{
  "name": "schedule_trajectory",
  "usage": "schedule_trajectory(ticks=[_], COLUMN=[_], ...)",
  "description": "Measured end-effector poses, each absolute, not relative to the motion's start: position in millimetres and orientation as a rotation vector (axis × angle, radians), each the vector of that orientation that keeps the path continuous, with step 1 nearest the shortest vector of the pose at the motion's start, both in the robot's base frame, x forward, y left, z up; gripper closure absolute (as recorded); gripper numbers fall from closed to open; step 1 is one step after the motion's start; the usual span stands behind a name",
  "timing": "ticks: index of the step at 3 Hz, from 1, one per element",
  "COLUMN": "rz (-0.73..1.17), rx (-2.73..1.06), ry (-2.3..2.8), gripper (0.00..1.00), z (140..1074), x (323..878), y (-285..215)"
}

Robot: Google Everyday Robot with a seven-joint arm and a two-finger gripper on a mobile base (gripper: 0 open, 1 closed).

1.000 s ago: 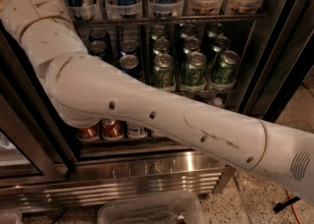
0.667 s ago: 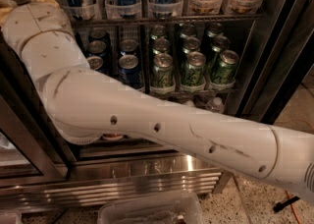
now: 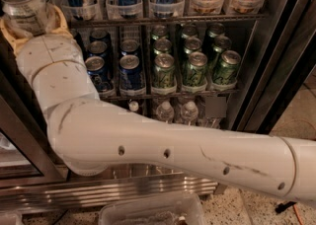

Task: Pick 7up can from top shelf of fridge

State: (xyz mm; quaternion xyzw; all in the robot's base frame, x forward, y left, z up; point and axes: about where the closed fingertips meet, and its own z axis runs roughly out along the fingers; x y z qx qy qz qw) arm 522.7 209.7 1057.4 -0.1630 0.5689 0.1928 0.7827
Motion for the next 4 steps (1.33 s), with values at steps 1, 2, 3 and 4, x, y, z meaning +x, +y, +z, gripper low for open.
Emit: schedule_trajectory(ticks=[1, 2, 3, 4], rz=[0.391, 0.353, 0.306, 0.276], rx=[-0.331, -0.293, -0.295, -0.287], ry=[1.253, 1.263, 1.299, 1.346], gripper=[1.0, 1.0, 1.0, 1.0], z=[1046.3, 1041.8, 1038.4, 1036.4], x=[514.7, 503.4, 472.5, 447.6], y=[200.3, 185.1, 170.1, 153.4])
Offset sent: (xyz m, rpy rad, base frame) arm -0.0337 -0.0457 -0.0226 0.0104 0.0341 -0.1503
